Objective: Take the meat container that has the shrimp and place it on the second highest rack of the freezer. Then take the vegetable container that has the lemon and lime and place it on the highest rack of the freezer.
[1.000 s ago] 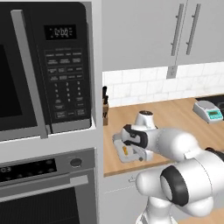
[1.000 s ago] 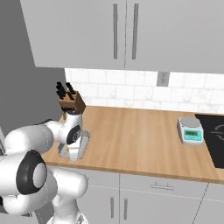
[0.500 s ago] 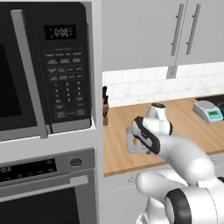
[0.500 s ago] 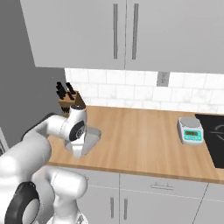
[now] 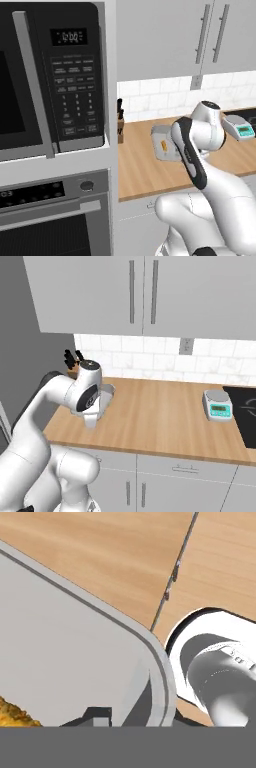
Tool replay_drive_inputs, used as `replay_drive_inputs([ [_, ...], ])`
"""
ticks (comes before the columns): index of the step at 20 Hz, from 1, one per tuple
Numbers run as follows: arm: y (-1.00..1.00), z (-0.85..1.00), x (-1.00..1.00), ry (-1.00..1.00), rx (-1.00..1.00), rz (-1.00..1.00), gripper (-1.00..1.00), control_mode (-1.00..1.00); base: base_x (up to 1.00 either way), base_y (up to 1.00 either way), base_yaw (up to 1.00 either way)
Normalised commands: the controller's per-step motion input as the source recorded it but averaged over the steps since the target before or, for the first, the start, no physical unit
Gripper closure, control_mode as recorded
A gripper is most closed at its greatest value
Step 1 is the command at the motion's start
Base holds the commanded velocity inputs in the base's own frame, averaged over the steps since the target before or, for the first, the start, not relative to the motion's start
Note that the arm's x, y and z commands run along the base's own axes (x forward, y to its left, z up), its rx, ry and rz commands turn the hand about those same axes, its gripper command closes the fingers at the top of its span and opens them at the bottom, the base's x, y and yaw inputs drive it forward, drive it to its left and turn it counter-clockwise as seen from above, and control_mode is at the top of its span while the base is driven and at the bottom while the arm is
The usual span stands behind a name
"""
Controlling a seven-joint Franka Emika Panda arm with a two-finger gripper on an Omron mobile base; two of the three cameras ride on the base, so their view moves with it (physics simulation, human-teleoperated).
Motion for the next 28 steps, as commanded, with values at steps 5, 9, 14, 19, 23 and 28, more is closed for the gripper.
replay_drive_inputs([
  [5,-0.09,1.00,-0.73,-0.02,0.00,0.11,1.00,-1.00,0.00,0.00,0.00],
  [9,-0.01,1.00,-0.89,0.00,0.00,0.07,1.00,-1.00,0.00,0.00,0.00],
  [14,-0.10,0.80,-0.95,0.00,-0.03,0.04,1.00,-1.00,0.00,0.00,0.00],
  [19,-0.01,0.23,-0.85,0.03,-0.07,0.05,1.00,-1.00,0.00,0.00,0.00],
  [23,-0.06,0.00,-0.76,0.02,-0.06,0.05,1.00,-1.00,0.00,0.00,0.00],
  [28,-0.02,0.00,-0.16,0.00,-0.01,0.01,1.00,1.00,-0.79,0.00,0.00],
])
